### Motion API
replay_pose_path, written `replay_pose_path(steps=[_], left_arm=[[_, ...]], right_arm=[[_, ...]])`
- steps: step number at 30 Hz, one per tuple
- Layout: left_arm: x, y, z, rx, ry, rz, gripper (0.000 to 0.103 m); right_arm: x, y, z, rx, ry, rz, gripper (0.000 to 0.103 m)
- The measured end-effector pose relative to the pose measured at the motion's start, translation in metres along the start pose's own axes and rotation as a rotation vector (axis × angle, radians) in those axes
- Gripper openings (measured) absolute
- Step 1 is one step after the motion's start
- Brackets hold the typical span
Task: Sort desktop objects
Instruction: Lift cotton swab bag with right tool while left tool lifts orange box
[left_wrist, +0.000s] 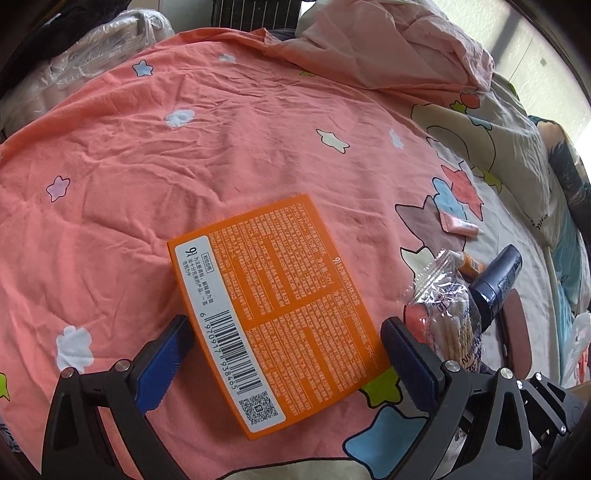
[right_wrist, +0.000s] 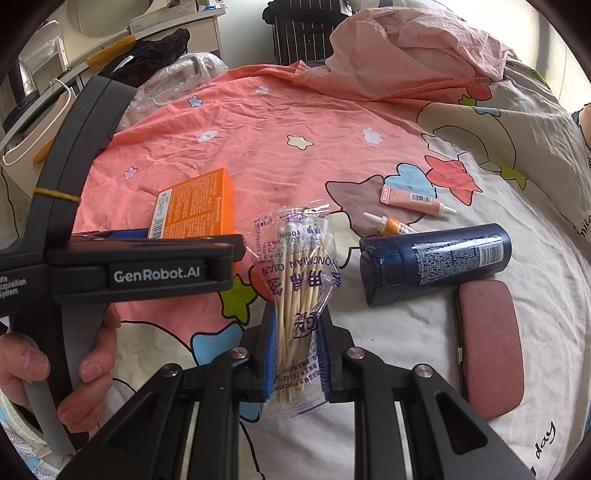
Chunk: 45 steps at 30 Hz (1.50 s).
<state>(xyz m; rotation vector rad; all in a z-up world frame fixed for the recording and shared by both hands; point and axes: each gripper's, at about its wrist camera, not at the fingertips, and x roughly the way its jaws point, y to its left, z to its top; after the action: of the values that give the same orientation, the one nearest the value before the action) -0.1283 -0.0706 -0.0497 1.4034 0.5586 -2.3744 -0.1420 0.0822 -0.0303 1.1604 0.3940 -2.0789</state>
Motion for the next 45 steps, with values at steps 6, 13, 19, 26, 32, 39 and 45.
replay_pose_path(steps=[6,13,19,26,32,39,45], left_arm=[[0.000,-0.002,0.000,0.041,-0.026,-0.005,0.098],[-0.006,-0.005,-0.005,0.098,-0.028,-0.035,0.087],[-0.017,-0.015,-0.015,0.182,-0.042,-0.048,0.086],[-0.034,-0.023,-0.026,0.254,-0.064,-0.065,0.086],[-0.045,-0.027,-0.033,0.289,-0.093,-0.055,0.085],[-0.063,-0.037,-0.044,0.346,-0.143,-0.045,0.084],[-0.073,-0.048,-0.052,0.379,-0.143,-0.053,0.061]], right_arm=[[-0.002,0.000,-0.002,0.006,-0.003,0.000,0.018],[-0.005,-0.001,-0.006,0.021,-0.004,0.002,0.018],[-0.012,-0.001,-0.012,0.041,-0.011,-0.015,0.019],[-0.021,0.002,-0.019,0.066,-0.012,-0.058,0.019],[-0.037,0.008,-0.024,0.073,-0.041,-0.091,0.019],[-0.058,0.010,-0.031,0.081,-0.071,-0.134,0.019],[-0.077,0.008,-0.037,0.099,-0.092,-0.159,0.019]])
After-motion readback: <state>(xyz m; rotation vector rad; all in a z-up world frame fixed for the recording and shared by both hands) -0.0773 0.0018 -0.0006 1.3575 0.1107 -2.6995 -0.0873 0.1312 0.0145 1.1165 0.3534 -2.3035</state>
